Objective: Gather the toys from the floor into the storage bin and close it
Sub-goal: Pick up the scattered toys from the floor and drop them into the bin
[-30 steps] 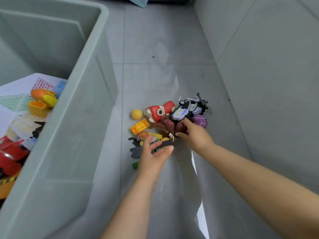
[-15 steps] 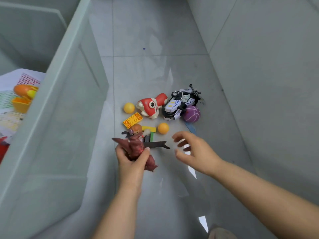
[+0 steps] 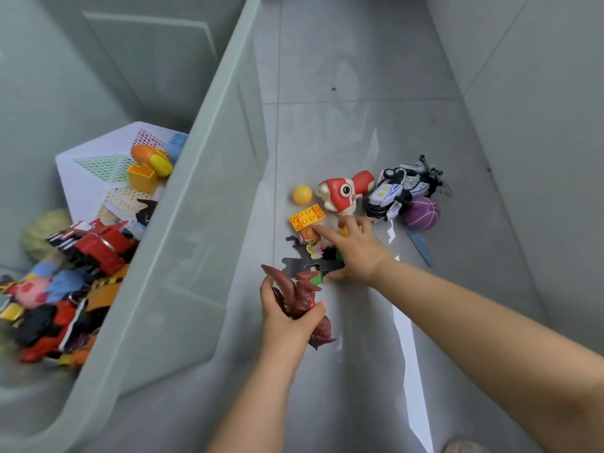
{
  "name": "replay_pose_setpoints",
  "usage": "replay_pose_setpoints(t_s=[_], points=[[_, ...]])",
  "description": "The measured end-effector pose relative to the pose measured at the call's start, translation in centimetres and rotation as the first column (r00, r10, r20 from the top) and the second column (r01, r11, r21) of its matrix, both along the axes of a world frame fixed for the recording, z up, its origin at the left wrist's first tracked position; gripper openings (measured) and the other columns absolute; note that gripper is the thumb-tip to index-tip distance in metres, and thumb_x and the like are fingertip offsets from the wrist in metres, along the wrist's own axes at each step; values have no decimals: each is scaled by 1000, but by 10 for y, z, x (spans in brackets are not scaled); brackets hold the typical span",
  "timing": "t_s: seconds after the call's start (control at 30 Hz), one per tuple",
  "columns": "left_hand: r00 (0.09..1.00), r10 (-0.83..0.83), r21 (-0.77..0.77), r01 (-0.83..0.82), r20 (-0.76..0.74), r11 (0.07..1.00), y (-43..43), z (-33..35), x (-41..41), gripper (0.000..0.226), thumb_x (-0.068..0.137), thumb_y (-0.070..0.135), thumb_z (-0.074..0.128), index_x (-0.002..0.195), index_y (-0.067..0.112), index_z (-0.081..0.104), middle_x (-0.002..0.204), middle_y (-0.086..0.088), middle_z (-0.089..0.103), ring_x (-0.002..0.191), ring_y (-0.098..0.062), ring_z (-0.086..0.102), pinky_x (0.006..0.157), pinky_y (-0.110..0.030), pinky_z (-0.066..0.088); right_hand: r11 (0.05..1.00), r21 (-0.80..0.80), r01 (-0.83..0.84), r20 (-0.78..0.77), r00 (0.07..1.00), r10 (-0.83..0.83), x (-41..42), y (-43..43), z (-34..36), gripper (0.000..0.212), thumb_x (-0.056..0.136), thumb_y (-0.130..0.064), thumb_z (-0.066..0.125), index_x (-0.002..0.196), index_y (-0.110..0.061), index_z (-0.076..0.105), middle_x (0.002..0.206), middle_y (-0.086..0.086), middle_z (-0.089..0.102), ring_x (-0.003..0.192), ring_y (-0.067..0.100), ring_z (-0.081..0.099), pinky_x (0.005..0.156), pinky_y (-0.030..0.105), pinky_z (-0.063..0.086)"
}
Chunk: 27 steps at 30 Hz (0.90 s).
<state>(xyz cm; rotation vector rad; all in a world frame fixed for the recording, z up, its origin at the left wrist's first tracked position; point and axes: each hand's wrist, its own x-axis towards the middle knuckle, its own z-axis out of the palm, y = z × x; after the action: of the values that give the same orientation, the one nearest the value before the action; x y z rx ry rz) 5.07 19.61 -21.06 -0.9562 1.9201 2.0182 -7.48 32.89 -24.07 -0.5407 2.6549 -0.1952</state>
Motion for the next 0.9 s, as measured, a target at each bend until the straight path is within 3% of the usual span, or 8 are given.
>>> replay_pose_setpoints(t_s=[0.13,0.23,0.37,0.47,0.6,0.73,0.9], points=[[1000,15,-29,-15,10,999,2,-7,6,93,65,8,80,137,33,26,118,-4,56,99,-22,62,93,-45,50,1000,-13,-23,-16,1000,23,6,1,-3,86,75,-50,66,143,-25,19,144,2,27,125,34,25,96,44,42],[999,35,-45,-33,38,998,1,-12,9,91,70,6,77,139,31,23,115,-4,58,96,-21,62,91,-39,50,999,-3,-36,-32,999,36,19,9,-9,76,83,-44,57,143,-19,18,149,0,26,129,32,24,97,43,39],[998,50,-42,-48,47,998,1,-14,12,91,72,5,75,139,33,20,112,-3,59,89,-17,62,83,-34,50,998,-7,-56,-28,998,56,28,15,-10,80,85,-48,53,147,-27,7,156,-5,9,135,34,16,101,45,37],[998,42,-52,-40,49,998,1,-16,13,93,70,8,78,139,34,20,113,-3,59,91,-18,62,82,-32,49,991,-5,-135,-39,990,135,26,6,-10,74,87,-53,48,146,-35,9,157,-6,-1,134,35,17,97,46,41],[997,27,-65,-22,67,998,-4,-15,12,101,63,18,81,139,39,18,129,-7,53,105,-23,60,94,-39,49,989,-33,-142,-46,989,140,19,-2,-15,56,90,-42,48,142,-32,28,154,0,14,116,37,36,84,43,48],[998,18,-88,-13,56,996,-9,-15,10,100,66,14,81,140,38,17,136,-9,48,113,-25,56,101,-41,45,994,-89,-58,-65,996,53,30,4,-19,52,87,-31,54,137,-24,40,140,13,36,106,39,43,78,44,49],[997,-4,-67,10,79,998,-4,-18,11,104,64,14,82,141,37,16,135,-9,48,112,-24,57,100,-38,45,992,-86,90,-64,993,-96,45,6,-12,45,85,-26,54,129,-20,42,135,7,34,105,33,44,73,35,45]])
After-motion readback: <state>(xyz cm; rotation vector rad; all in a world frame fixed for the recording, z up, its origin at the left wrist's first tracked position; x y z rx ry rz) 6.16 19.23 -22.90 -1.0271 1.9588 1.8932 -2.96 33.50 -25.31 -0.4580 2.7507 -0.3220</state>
